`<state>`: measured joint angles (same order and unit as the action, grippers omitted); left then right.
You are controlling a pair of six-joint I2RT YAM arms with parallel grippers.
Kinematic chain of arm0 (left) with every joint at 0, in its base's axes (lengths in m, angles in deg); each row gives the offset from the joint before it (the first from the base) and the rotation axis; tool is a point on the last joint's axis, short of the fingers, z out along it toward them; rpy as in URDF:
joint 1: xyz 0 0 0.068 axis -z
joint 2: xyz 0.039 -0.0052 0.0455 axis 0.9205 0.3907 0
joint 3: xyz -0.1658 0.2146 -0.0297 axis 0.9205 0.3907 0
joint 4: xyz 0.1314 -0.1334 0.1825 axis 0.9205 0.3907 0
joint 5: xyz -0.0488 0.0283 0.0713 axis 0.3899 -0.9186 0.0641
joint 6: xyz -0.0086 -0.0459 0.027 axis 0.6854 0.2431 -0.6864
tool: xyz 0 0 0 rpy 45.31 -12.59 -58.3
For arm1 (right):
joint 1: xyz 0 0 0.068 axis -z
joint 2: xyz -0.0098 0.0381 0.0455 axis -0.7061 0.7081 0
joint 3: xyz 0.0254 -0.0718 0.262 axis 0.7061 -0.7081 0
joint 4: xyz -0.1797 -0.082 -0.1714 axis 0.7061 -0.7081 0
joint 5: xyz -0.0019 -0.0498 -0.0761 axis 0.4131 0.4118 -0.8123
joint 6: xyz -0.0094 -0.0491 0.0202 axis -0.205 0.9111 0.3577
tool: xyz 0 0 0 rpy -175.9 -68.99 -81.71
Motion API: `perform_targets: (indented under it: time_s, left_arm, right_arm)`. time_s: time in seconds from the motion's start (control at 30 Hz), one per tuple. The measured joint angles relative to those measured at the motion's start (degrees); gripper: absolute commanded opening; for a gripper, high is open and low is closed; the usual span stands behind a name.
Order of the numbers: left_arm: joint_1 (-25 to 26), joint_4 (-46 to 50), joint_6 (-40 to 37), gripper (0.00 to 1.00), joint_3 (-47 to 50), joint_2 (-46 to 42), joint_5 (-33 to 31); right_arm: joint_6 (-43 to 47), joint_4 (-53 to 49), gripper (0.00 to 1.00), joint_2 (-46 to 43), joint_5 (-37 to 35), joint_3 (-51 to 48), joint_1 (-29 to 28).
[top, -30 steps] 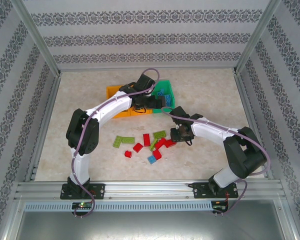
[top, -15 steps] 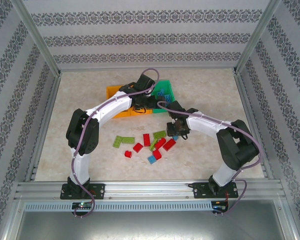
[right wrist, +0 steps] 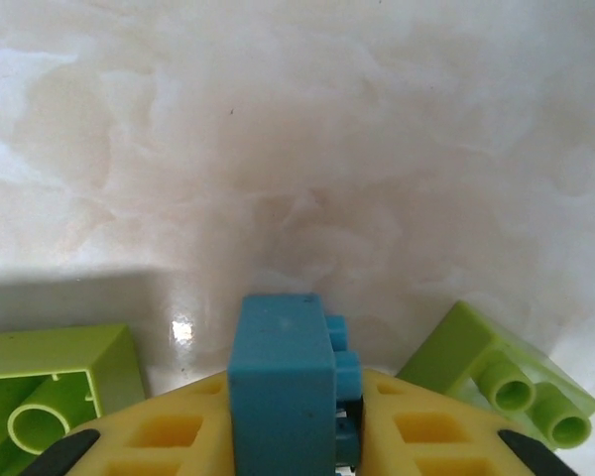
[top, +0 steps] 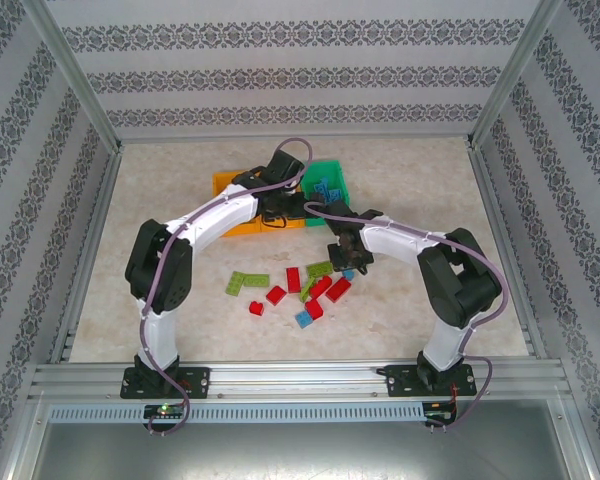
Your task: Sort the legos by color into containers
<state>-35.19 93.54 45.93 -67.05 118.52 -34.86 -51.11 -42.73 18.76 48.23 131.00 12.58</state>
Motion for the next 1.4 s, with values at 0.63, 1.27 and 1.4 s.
perform_targets:
  time_s: [0.63, 1.27, 1.4]
  left_arm:
    - [-4.04, -0.42, 1.68, 0.99, 9.46, -8.55, -3.65]
    - [-9.01, -1.42, 2.62, 0.99, 21.49, -18.8, -4.72]
    - [-9.33, -1.81, 2.8, 0.99, 22.95, -19.69, -4.7]
  right_arm:
    - [-2.82, 4.72, 0.21, -5.27, 0.17, 12.44, 7.52]
    - [-2.67, 2.82, 0.23, 16.31, 1.46, 33.38, 8.09]
    - [-3.56, 2.47, 0.23, 18.95, 1.86, 38.18, 8.26]
